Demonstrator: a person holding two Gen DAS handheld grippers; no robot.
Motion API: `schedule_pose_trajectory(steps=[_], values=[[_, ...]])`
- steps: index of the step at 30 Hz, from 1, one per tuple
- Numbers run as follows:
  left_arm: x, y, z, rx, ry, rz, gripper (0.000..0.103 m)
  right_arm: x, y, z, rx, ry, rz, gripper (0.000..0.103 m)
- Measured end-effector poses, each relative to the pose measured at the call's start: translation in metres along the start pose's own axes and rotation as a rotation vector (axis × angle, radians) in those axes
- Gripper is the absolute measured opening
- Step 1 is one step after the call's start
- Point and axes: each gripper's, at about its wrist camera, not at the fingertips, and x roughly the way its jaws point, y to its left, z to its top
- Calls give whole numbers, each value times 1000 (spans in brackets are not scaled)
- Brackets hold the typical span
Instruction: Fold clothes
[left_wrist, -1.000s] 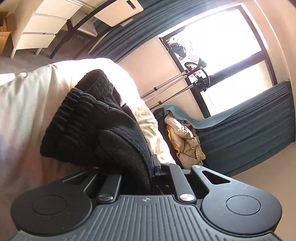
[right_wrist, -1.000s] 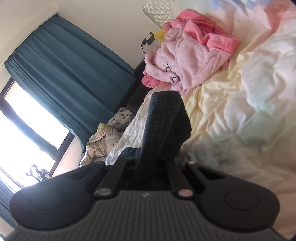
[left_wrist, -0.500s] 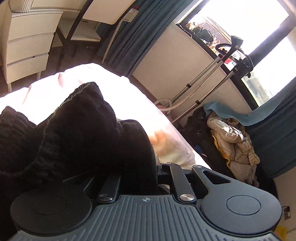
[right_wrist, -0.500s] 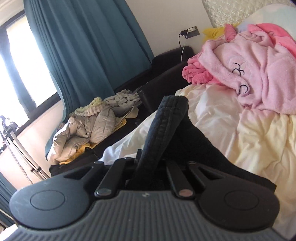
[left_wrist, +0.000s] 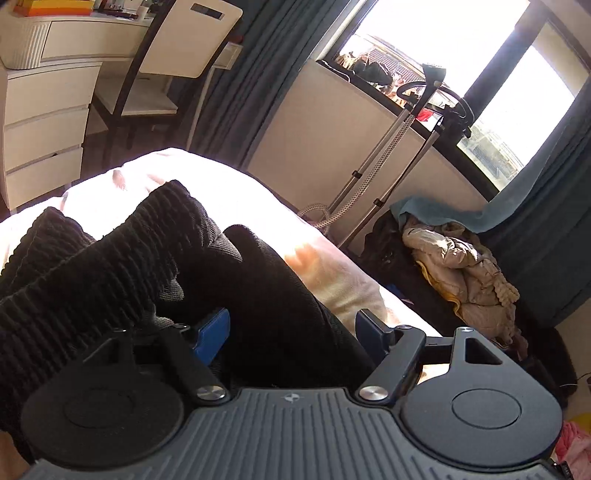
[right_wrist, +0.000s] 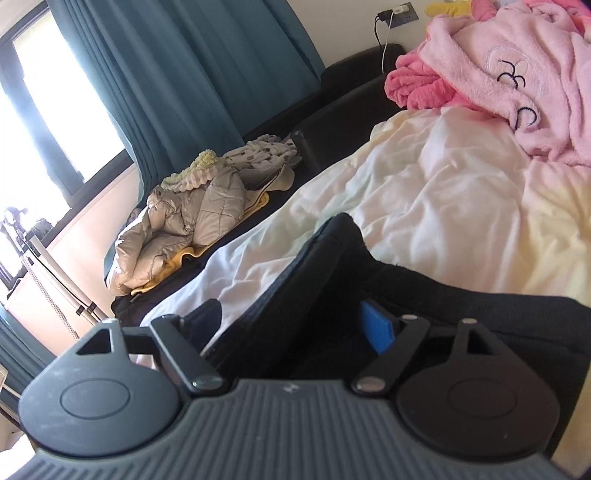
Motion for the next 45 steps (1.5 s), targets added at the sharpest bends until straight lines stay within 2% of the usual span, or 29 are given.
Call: schedule_pose_trajectory(steps=[2, 5, 7, 9, 11, 12, 17, 20, 25, 29, 31, 34, 36, 38, 41, 45], values=[[-35, -1, -21, -2, -49, -38, 86, -20, -4, 1, -5, 2, 14, 82], [-63, 17, -55, -77, -19, -72, 88, -58, -17, -1, 16, 0, 14, 82], [-74, 32, -75, -114, 7, -53, 88, -77, -26, -5, 35, 16, -12, 82], [-82, 52, -89, -194, 45, -25, 88, -97, -37, -11, 61, 42, -45, 82], [-86, 74, -91, -308, 125, -15, 88, -116, -51, -17, 115, 58, -46, 82], [-88, 81, -91, -337, 140, -20, 88, -124, -59, -20, 158, 71, -37, 82], [-80, 107, -86, -418, 161, -69, 88, -141, -85, -37, 307, 124, 18, 82], [-65, 116, -85, -462, 149, -110, 87, -136, -87, -40, 336, 112, 50, 82], [-29, 99, -76, -356, 82, -91, 87, -106, -85, -38, 331, 86, 63, 82], [-7, 80, -73, -294, -4, -28, 85, -78, -90, -39, 343, 50, 38, 81], [0, 74, -74, -286, -34, 16, 79, -71, -93, -34, 350, -6, 38, 81], [8, 72, -63, -299, -5, 17, 57, -58, -96, -27, 352, -46, 14, 79], [9, 73, -51, -322, 40, 12, 40, -50, -94, -20, 339, -50, -29, 65], [2, 70, -40, -321, 56, 20, 30, -49, -88, -12, 303, -68, -74, 17], [-15, 62, -26, -292, 39, -10, 21, -61, -72, -1, 227, -113, -100, 13], [-46, 56, -16, -301, 8, -61, 19, -96, -54, 18, 206, -168, -51, 13]])
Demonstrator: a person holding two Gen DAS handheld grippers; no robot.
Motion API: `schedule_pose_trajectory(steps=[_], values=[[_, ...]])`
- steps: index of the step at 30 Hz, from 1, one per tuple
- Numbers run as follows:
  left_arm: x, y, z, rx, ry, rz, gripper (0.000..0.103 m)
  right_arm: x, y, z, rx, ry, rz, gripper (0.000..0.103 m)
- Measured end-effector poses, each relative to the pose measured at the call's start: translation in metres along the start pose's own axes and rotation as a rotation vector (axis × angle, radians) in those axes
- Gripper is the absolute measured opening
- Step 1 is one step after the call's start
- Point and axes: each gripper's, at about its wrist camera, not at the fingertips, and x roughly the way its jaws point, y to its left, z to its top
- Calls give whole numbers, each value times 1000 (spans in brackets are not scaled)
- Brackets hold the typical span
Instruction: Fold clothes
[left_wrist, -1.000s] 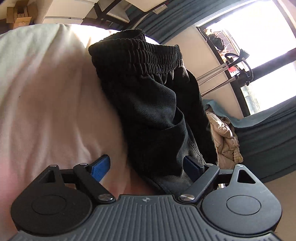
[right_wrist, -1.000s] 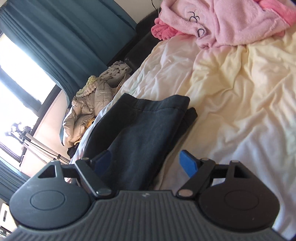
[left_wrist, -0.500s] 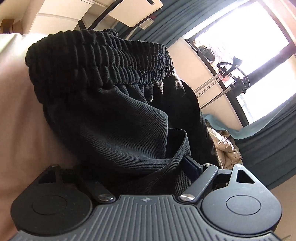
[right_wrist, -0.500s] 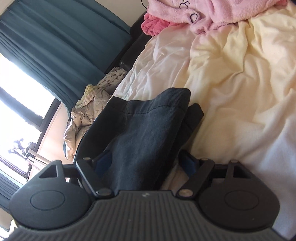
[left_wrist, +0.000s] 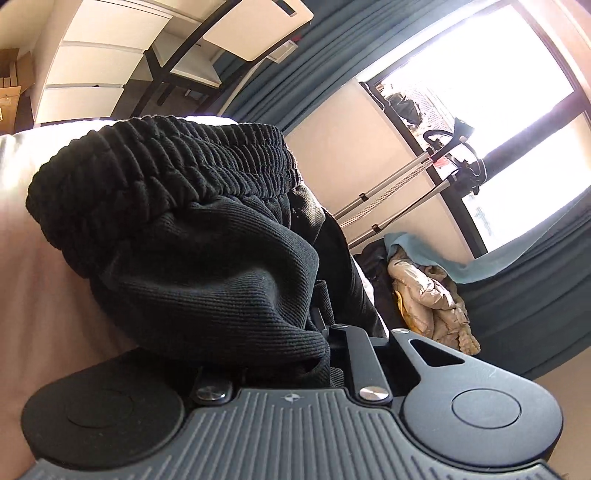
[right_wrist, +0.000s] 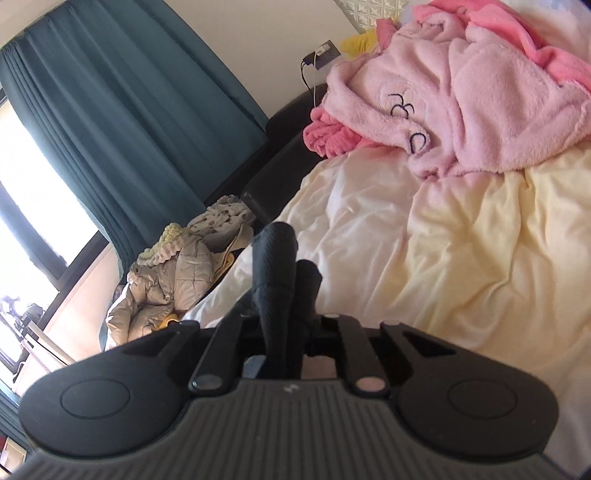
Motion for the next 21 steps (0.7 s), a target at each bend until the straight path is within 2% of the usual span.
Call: schedule_pose_trajectory(steps=[6, 9, 12, 14, 16, 19, 20, 21], values=[[-53, -2, 11, -3, -19, -42, 19, -64, 19, 34, 11, -25, 90, 13], [-83, 28, 11, -24, 25, -41, 19, -105, 8, 43, 49, -18, 133, 13], [-112, 63, 6, -19, 69, -33, 19, -141, -19, 34, 121, 5, 135, 13], [-120, 74, -1, 68, 103, -26, 20, -162, -41, 20, 162, 10, 117, 13], [-121, 82, -14, 101, 123, 4, 21, -180, -65, 1, 193, 15, 86, 13], [-118, 83, -24, 122, 120, 21, 30, -191, -100, -26, 238, 56, 10, 14], [-117, 82, -26, 147, 120, 7, 41, -192, -111, -31, 264, 65, -6, 14], [-117, 82, -28, 172, 123, -4, 58, -194, -121, -35, 292, 71, -12, 16]])
